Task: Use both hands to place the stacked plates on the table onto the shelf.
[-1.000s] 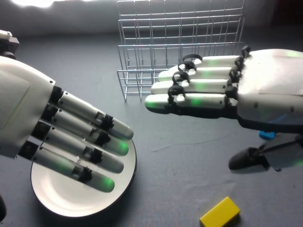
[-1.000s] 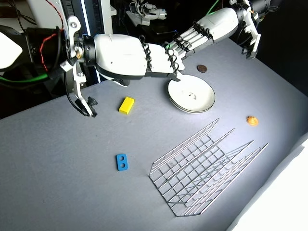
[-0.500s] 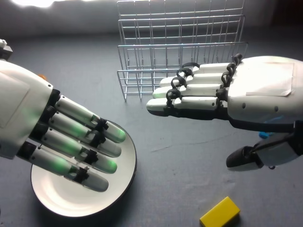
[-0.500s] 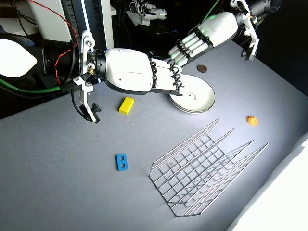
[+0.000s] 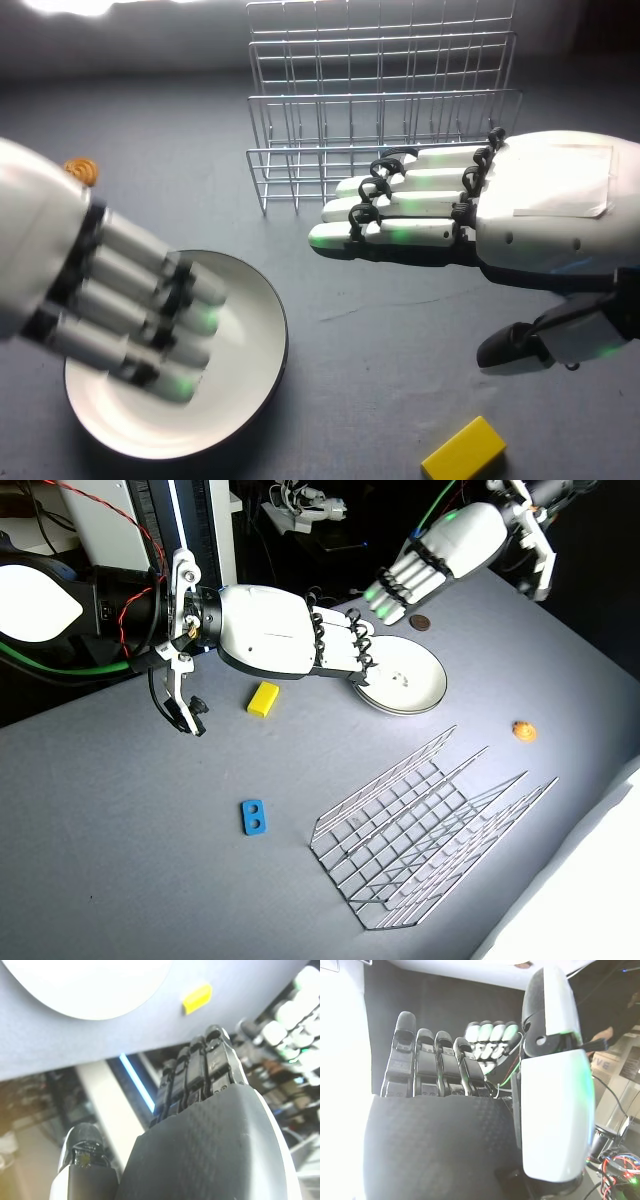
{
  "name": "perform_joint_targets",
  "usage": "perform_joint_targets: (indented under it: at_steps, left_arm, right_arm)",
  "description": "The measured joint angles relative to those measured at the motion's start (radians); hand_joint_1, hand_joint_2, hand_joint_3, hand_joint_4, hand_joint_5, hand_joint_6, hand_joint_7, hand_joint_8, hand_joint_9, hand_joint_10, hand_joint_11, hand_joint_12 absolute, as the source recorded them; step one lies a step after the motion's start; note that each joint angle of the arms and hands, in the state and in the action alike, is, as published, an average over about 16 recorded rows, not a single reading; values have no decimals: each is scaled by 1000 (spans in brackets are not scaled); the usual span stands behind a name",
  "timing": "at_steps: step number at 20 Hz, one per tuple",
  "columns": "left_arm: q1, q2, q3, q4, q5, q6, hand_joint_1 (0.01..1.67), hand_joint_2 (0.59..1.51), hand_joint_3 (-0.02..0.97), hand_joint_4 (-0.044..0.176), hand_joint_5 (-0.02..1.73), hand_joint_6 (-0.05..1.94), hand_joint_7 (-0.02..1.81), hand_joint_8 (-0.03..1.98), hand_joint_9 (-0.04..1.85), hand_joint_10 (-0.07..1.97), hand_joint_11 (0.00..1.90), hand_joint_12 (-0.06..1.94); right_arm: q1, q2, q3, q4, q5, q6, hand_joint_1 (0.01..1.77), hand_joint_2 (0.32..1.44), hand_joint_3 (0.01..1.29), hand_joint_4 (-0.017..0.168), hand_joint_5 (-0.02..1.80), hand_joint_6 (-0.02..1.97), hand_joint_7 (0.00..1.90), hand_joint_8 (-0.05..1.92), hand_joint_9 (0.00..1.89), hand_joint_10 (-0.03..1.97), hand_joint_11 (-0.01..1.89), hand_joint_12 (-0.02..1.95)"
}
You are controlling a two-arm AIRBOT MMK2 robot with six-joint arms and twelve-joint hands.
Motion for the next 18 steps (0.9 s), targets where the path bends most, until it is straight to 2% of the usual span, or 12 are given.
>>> perform_joint_targets:
  at_steps: [11, 18]
  left_arm:
    - [220, 37, 51, -166, 137, 86, 23, 1123, 6, 3, 16, -16, 17, -14, 19, 5, 16, -11]
    - [285, 39, 82, -193, 137, 144, 23, 1124, 6, 4, 16, -16, 16, -14, 21, 5, 17, -12]
  right_arm:
    - [-8, -5, 0, -1, -2, -43, 1210, 989, 22, 2, 11, 18, 20, 13, 21, 5, 18, 400]
    - [-18, -9, 0, -3, -6, -71, 1221, 993, 23, 3, 11, 19, 20, 14, 21, 5, 18, 409]
